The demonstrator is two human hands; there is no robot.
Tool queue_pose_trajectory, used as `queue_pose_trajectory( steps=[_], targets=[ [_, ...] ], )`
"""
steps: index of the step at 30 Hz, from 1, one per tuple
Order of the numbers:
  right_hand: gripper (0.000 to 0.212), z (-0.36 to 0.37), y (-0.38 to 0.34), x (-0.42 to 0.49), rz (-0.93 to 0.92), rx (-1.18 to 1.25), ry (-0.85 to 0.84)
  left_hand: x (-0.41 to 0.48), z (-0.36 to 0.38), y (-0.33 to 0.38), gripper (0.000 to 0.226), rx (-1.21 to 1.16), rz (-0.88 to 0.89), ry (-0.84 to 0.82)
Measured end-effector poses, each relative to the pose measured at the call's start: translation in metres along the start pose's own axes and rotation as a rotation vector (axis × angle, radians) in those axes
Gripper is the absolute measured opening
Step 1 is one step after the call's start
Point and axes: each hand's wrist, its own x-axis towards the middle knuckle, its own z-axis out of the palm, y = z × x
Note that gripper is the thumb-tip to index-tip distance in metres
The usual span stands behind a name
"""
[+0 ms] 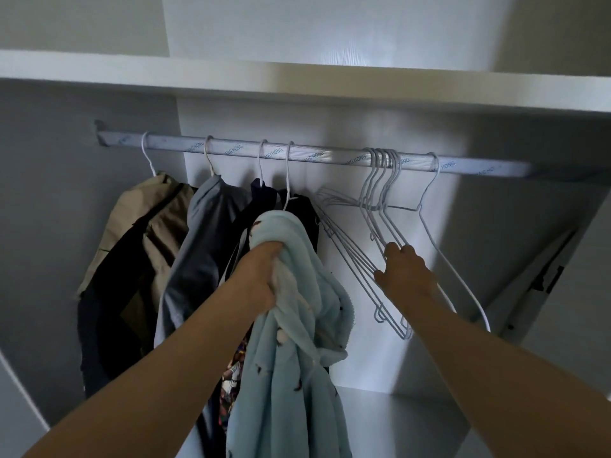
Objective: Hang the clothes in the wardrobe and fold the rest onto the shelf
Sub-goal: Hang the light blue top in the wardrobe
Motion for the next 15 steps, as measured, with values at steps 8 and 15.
queue_pose_trajectory(
  steps=[8,15],
  targets=[
    [0.017,0.005,0.000,0.003,0.003,-0.020,0.100,0.015,-0.009,-0.001,0.011,-0.023,0.016,0.028],
    [0.017,0.002,-0.027,0.014,0.049,0.316,0.130,0.023,-0.018,0.003,0.014,0.003,0.022,0.064]
  ],
)
